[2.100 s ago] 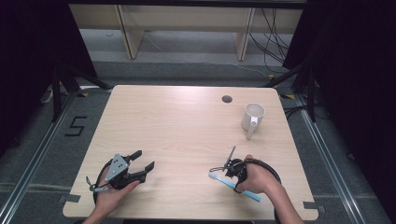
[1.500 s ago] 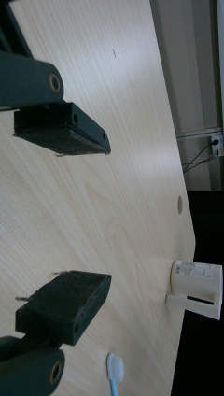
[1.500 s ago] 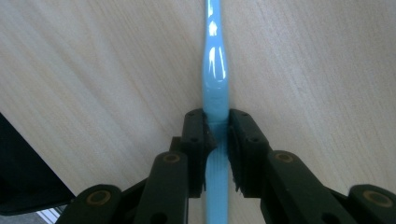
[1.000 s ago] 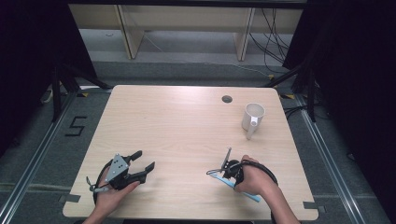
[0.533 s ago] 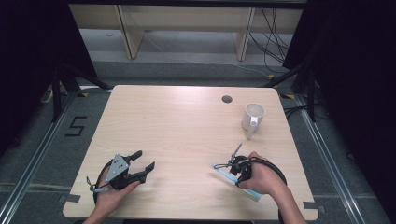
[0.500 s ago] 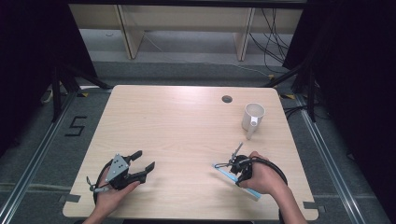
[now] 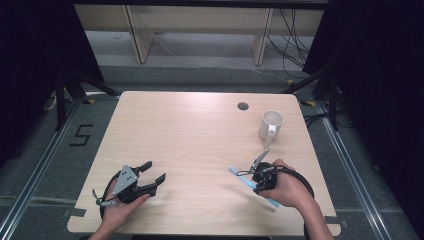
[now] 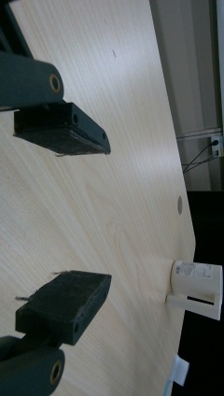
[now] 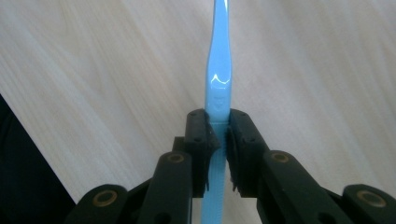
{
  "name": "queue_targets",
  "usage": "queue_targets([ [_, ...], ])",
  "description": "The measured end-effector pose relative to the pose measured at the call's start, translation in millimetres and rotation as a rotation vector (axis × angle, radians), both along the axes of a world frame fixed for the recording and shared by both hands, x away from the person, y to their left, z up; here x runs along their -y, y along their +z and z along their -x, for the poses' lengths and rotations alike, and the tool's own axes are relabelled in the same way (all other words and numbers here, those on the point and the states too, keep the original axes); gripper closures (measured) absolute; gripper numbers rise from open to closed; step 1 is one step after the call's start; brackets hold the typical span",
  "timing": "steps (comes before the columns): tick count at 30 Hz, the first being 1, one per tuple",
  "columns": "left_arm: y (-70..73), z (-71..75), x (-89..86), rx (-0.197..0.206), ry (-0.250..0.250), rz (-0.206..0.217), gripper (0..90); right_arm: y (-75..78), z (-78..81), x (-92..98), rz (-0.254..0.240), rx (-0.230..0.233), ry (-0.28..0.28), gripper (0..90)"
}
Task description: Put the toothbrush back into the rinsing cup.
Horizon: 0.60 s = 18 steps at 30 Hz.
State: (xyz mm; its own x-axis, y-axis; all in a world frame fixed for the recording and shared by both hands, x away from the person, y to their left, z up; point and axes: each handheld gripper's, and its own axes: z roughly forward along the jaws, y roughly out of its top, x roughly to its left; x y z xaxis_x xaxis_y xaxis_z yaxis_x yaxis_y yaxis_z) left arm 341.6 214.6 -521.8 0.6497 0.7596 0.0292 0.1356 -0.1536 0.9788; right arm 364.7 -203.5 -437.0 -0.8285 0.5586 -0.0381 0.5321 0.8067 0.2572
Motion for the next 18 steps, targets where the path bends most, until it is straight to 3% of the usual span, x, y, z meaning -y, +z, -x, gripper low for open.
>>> queue_targets([
  [10,-0.1,-0.1,0.4,-0.001,-0.001,-0.002,30.6,5.7,3.4,12.9,-0.088,0.072,-0.050,79.5],
  [11,-0.1,-0.1,0.4,-0.001,-0.001,-0.002,30.6,6.1,4.5,13.3,-0.103,0.059,-0.068,79.5],
  [12,-0.1,-0.1,0.3,-0.001,-0.002,-0.002,30.6,6.2,3.4,14.8,-0.114,0.083,-0.045,79.5],
  [18,0.0,-0.3,-0.5,-0.002,0.000,0.001,30.6,9.0,3.9,18.0,-0.149,0.120,-0.063,79.5],
])
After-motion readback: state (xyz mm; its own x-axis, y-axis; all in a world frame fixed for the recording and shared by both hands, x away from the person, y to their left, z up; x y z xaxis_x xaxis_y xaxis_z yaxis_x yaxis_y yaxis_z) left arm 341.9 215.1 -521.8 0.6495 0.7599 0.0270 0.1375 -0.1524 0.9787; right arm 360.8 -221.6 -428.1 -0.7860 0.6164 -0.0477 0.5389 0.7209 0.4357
